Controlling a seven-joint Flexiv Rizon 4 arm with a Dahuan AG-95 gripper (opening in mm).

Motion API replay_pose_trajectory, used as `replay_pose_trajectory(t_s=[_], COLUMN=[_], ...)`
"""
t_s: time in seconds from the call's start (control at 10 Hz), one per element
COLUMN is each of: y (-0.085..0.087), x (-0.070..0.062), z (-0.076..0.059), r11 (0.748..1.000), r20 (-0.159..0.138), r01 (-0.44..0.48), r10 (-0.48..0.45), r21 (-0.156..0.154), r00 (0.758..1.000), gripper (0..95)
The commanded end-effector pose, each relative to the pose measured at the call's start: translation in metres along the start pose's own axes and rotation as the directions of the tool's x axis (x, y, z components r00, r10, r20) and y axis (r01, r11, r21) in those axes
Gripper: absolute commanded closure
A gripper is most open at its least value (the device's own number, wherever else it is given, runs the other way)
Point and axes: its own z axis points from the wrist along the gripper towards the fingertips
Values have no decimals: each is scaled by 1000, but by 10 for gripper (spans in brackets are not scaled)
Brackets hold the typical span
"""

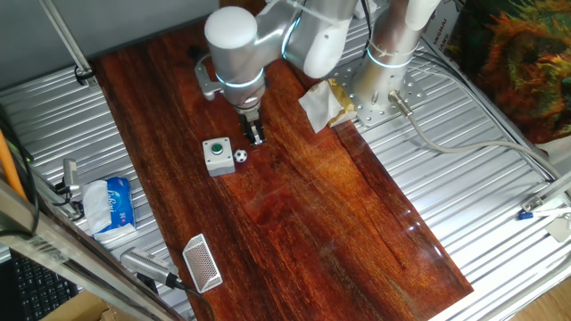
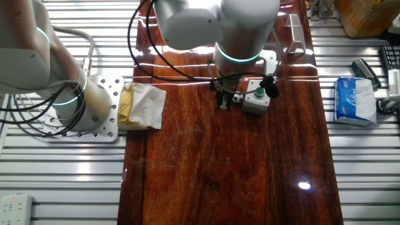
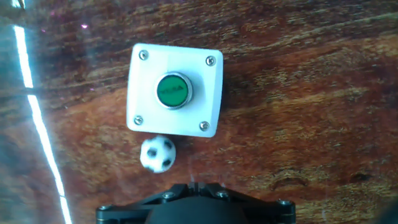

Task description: Push the soccer ball into the goal

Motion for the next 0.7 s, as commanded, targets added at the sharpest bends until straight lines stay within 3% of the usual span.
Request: replay_pose_trajectory(t_s=[0.1,0.3,0.7], y=[-9,-19,-57], x=[4,7,16], z=[-10,-22,-37], r11=[1000,1000,1000], r20=[-17,-35,6], r01=[13,6,23], r10=[-13,-7,-23], r21=[-6,-17,-20], r00=[1000,999,1000], gripper=[950,950,950])
